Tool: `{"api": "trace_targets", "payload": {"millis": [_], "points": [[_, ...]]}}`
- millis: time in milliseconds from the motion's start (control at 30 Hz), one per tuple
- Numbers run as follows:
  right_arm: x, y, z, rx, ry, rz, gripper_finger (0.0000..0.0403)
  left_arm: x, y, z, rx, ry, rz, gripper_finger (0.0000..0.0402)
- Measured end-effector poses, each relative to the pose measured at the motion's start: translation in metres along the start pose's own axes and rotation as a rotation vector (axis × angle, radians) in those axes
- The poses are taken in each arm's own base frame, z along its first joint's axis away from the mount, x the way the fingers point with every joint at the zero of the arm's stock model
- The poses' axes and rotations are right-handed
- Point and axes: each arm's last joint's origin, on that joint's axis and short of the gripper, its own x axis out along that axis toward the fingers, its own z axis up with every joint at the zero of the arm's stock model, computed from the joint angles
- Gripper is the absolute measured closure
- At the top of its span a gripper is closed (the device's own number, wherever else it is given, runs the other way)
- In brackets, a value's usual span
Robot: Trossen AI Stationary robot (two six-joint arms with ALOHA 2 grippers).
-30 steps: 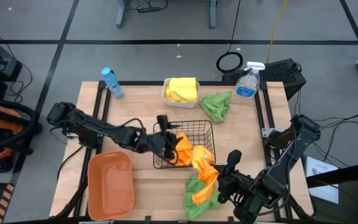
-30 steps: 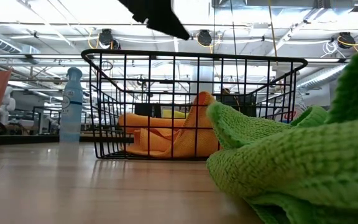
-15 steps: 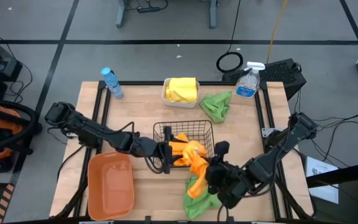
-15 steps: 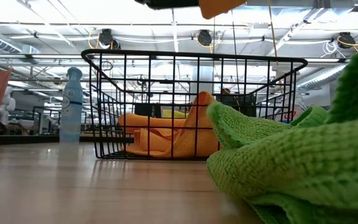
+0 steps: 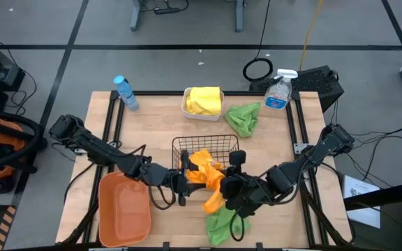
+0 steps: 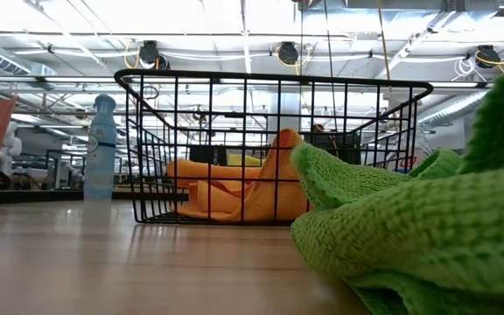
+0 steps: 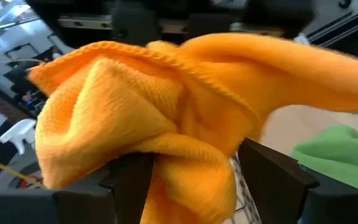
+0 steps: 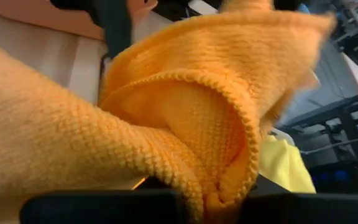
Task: Sort microfiber towel by color & place in baskets
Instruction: Put the orange microfiber cloth into the black wire basket
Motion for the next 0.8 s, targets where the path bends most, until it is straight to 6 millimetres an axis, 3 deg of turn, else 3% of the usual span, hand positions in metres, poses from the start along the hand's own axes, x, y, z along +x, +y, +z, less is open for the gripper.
{"api": "trace_targets", "payload": {"millis": [133, 300, 533, 667, 800], "points": [[0.002, -0.001, 0.003, 0.004, -0.018, 0.005, 0.0371, 0.0, 0.001, 0.0, 0.0, 0.016, 0.04, 0.0191], [0.001, -0.001, 0.009, 0.058, -0.065, -0.013, 0.0357, -0.001, 0.002, 0.0, 0.02, 0.018, 0.054, 0.0261], [0.001, -0.001, 0.01, 0.069, -0.075, 0.007, 0.0286, -0.002, 0.0, 0.001, 0.052, 0.026, 0.057, 0.0381], [0.001, -0.001, 0.013, 0.044, -0.097, 0.011, 0.0244, -0.002, -0.002, 0.002, 0.055, 0.02, 0.046, 0.0384], [0.002, -0.001, 0.017, 0.025, -0.126, 0.062, 0.0237, -0.003, -0.003, 0.002, 0.055, 0.016, 0.038, 0.0365]]}}
